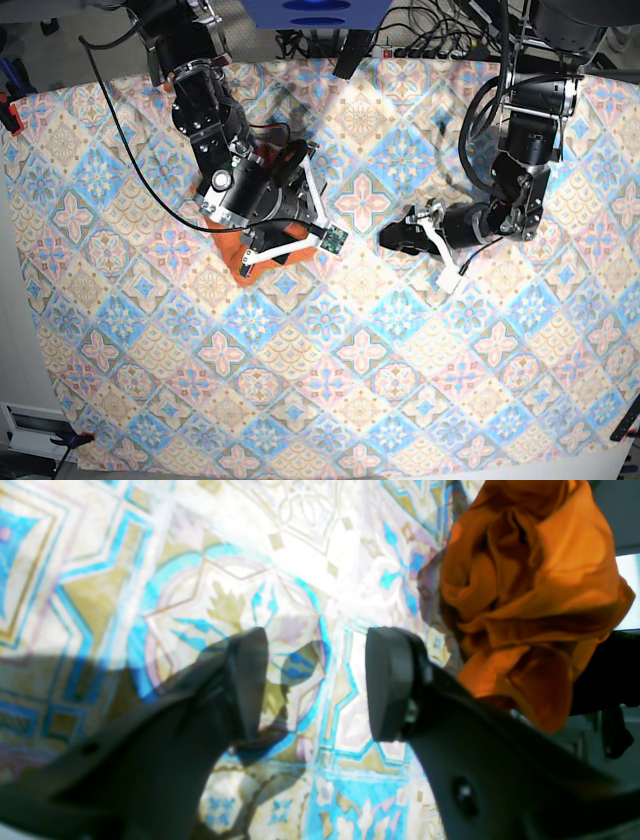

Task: Fold the T-shirt properly
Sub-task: 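Press the folded bundle down with the right gripper and release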

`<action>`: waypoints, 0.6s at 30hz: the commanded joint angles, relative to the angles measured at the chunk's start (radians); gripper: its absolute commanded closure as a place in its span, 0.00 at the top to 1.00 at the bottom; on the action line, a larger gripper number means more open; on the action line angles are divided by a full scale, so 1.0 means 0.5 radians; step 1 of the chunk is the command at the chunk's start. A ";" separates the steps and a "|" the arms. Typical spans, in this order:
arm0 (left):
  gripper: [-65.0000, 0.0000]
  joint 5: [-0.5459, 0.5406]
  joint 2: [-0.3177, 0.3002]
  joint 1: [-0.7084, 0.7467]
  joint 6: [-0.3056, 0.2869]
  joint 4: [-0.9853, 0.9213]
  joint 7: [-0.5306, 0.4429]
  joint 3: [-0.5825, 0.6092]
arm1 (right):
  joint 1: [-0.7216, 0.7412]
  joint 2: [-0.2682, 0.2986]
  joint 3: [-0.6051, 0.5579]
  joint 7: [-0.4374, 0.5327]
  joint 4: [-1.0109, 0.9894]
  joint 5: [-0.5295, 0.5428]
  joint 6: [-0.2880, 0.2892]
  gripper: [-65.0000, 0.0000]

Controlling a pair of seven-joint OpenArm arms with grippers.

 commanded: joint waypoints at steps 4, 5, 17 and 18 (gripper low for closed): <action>0.48 0.130 -0.086 -0.010 0.103 -0.005 0.067 0.003 | 0.041 0.001 0.073 0.031 0.035 0.001 -0.240 0.24; 0.48 0.130 -0.092 -0.010 0.103 -0.005 0.067 0.003 | 0.041 0.020 0.103 0.034 0.035 0.001 -0.295 0.21; 0.48 0.382 -0.125 -0.010 0.103 -0.005 0.070 -0.004 | 0.041 0.044 0.340 0.301 -0.538 0.004 -0.335 0.09; 0.48 0.391 -0.128 -0.010 0.103 -0.005 0.070 -0.004 | 0.041 0.044 0.336 0.335 -0.624 0.004 -0.335 0.09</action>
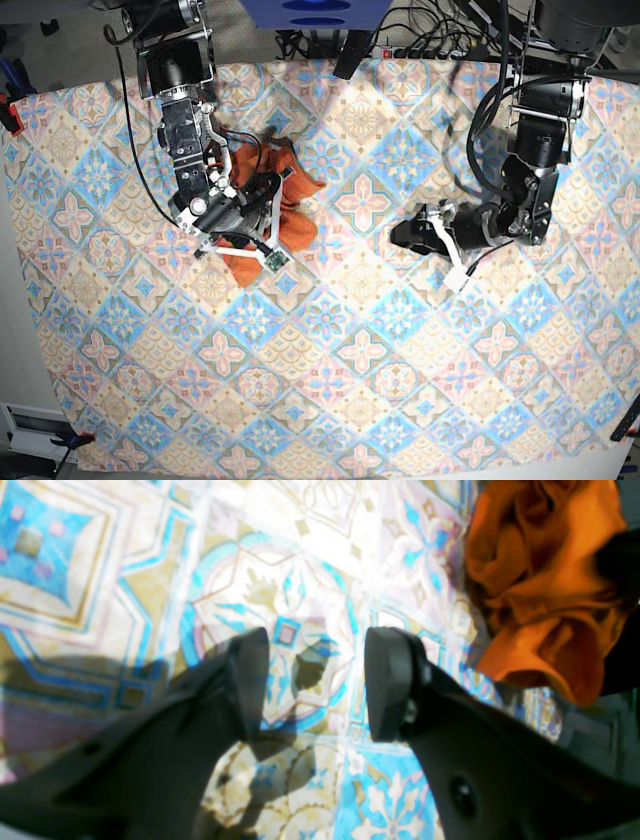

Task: Fold the T-shirt properly
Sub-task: 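Press the folded bundle down with the right gripper and release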

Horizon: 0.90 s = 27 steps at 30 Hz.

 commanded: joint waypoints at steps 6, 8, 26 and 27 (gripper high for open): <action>0.48 0.212 -0.096 0.016 0.136 -0.016 0.103 0.002 | 0.081 -0.011 -0.011 0.335 -0.499 0.025 0.009 0.09; 0.48 0.212 -0.127 0.046 0.136 -0.010 0.103 0.002 | 0.094 -0.011 0.001 0.375 -0.567 0.025 0.009 0.09; 0.48 0.215 -0.197 0.531 0.136 1.340 0.119 -0.563 | -0.093 -0.014 0.541 -0.082 0.713 0.016 -0.136 0.09; 0.48 0.215 -0.197 0.577 0.136 1.380 0.113 -0.584 | -0.130 -0.014 0.599 -0.079 0.713 0.016 -0.157 0.09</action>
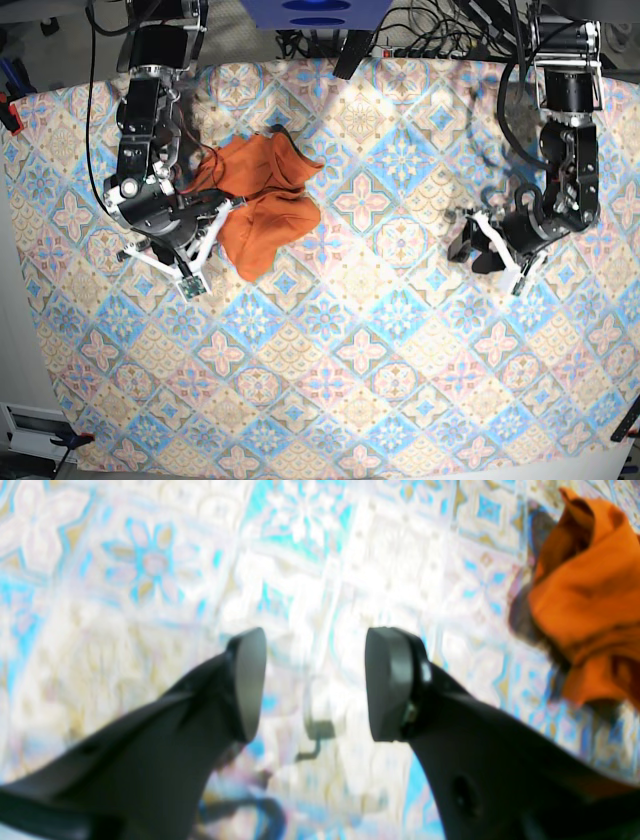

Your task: Fold the T-shirt properly

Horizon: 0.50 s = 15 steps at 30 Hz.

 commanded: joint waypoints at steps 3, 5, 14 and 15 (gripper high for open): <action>0.48 -0.013 -0.058 0.165 -0.013 0.149 -0.043 -0.087 | -0.123 0.008 0.215 0.096 0.036 -0.003 -0.165 0.09; 0.48 0.017 -0.070 0.267 -0.013 0.198 -0.129 -0.129 | -0.209 0.008 0.332 0.120 0.046 -0.003 -0.242 0.09; 0.48 0.076 -0.070 0.745 -0.013 0.658 -0.402 -0.400 | -0.470 -0.001 0.918 0.222 0.070 -0.003 -0.245 0.09; 0.48 0.076 -0.064 0.779 -0.013 0.695 -0.402 -0.421 | -0.498 -0.001 0.979 0.246 0.070 -0.003 -0.245 0.09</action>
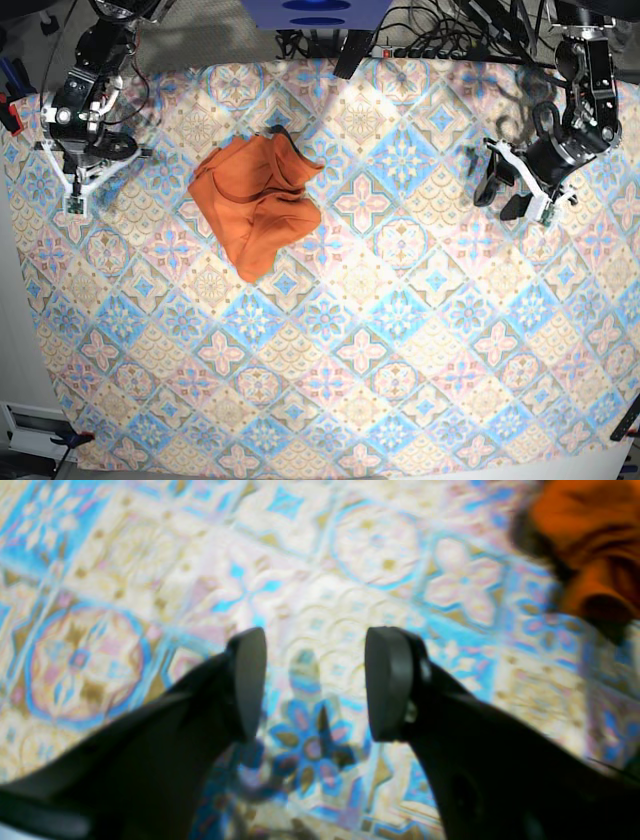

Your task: Fold the T-shirt properly

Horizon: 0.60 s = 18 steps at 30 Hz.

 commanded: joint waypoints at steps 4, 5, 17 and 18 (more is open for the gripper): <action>0.48 -0.039 -0.027 0.125 0.000 0.188 -0.061 -0.052 | -0.121 0.017 0.287 0.048 0.046 -0.003 -0.004 0.09; 0.48 -0.039 -0.027 0.161 0.000 0.212 -0.064 -0.049 | -0.155 0.017 0.342 0.054 0.046 -0.003 -0.004 0.09; 0.48 0.170 -0.021 0.622 0.000 0.323 -0.144 -0.040 | -0.842 -0.066 0.649 0.419 0.021 0.000 -0.004 0.09; 0.48 0.222 0.004 0.646 0.000 0.323 -0.144 -0.040 | -0.891 -0.097 0.649 0.471 0.021 0.000 -0.004 0.09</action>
